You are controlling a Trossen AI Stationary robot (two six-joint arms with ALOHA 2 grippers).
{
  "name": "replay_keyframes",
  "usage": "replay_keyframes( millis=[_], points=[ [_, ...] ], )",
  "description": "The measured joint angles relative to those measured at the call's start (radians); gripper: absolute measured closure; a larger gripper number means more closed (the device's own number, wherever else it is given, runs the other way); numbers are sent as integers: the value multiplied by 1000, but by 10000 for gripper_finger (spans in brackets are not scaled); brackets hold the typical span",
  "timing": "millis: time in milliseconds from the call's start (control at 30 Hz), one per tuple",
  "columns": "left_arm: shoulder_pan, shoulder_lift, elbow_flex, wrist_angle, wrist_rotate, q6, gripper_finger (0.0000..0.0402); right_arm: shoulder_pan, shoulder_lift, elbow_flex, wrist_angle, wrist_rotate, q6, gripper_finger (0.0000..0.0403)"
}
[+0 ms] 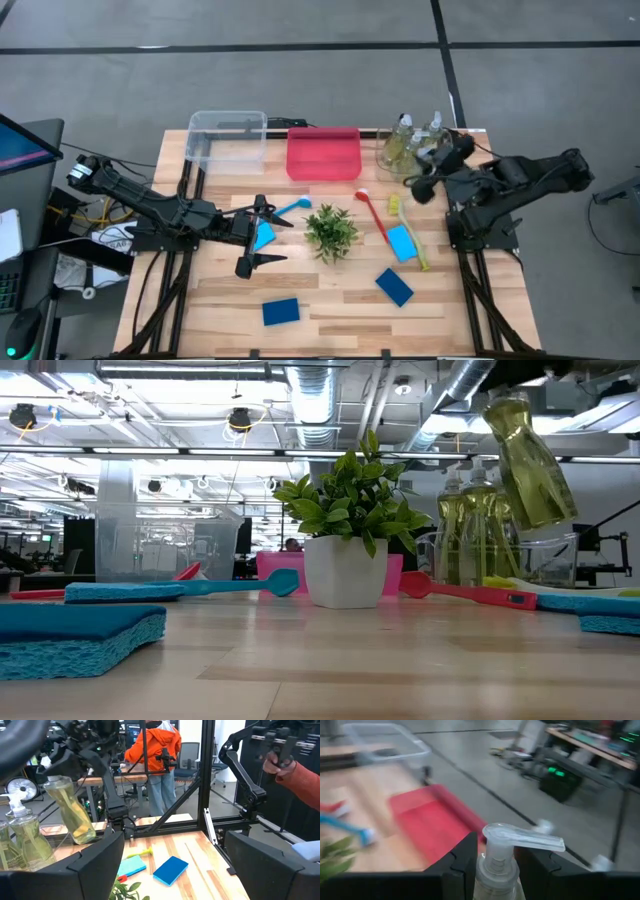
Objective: Pick & Place Kitchen Sink Supplies
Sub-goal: Put the green dishwashing liquid dispenser into the right transparent bin
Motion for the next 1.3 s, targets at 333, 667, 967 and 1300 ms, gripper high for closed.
replay_keyframes(
  millis=[333,667,967,1300],
  points=[
    [0,0,0,0,0,0,53,-94,-22,0,-50,170,97,300],
    [0,0,0,0,0,0,55,-173,-21,-81,-48,323,168,300],
    [0,0,0,0,0,0,56,-209,-19,-130,-50,441,269,300],
    [0,0,0,0,0,0,56,-276,-18,-130,-49,451,314,300]
  ],
)
